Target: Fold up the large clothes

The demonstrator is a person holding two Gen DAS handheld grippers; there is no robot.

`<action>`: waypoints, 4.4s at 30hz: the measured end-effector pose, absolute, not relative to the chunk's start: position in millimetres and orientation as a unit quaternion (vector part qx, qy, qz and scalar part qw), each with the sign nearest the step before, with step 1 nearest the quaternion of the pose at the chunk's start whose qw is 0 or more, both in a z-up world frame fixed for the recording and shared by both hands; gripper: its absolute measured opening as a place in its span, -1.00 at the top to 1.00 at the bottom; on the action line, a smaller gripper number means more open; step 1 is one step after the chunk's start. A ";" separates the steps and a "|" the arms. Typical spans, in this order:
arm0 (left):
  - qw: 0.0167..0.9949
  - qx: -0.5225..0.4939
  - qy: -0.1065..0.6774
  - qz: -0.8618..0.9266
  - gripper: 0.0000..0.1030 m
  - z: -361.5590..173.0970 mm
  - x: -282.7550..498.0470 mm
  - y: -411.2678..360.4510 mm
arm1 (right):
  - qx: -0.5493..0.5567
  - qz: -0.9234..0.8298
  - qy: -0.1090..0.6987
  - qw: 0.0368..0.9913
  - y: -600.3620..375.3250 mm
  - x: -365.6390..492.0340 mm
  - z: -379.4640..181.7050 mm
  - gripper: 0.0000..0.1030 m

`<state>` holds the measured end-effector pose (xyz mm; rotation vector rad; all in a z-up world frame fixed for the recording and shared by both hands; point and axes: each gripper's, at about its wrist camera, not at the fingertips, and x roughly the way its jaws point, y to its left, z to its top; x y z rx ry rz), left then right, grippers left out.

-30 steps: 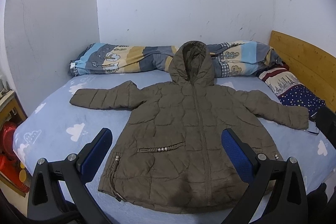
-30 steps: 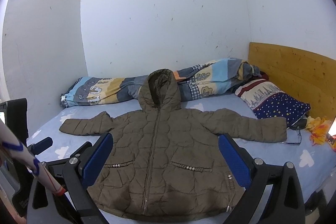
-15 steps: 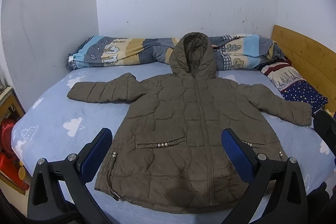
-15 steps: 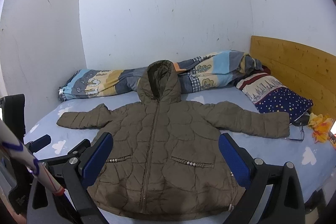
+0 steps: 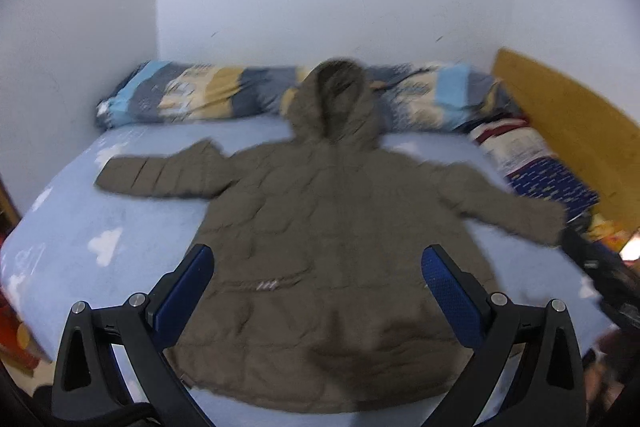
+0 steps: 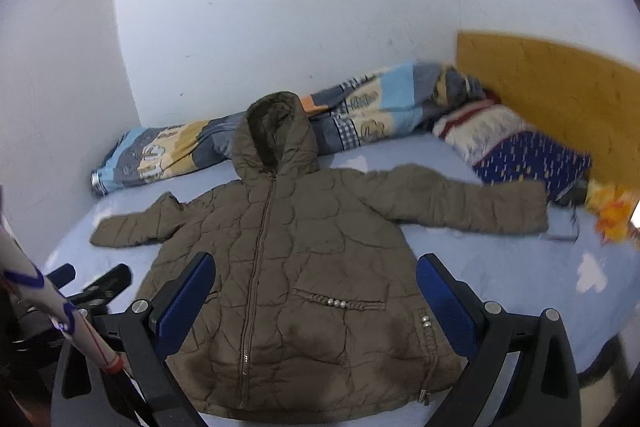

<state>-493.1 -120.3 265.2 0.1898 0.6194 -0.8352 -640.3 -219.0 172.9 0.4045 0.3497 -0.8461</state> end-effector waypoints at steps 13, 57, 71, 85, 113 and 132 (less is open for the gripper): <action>0.878 0.040 0.294 -0.374 -1.00 258.6 -378.0 -139.2 | 0.390 -0.501 0.091 0.767 -419.0 -795.1 132.1 -0.98; 0.868 0.092 0.359 -0.329 -1.00 138.9 -284.1 -168.9 | 0.488 -0.559 0.041 0.669 -629.2 -846.1 32.1 0.72; 0.878 0.087 0.333 -0.332 -1.00 153.9 -293.7 -156.9 | 0.393 -0.489 -0.019 0.778 -560.8 -744.8 164.9 0.74; 0.884 0.065 0.325 -0.328 -1.00 165.4 -289.0 -147.8 | 0.302 -0.330 0.057 0.893 -456.4 -578.3 219.0 0.74; 0.886 0.043 0.351 -0.301 -1.00 160.5 -267.3 -140.2 | 0.308 -0.180 0.291 0.888 -365.1 -286.9 56.1 0.76; 0.880 0.059 0.360 -0.304 -1.00 152.1 -267.3 -147.6 | 0.226 -0.297 0.322 0.870 -437.5 -369.3 61.6 -0.01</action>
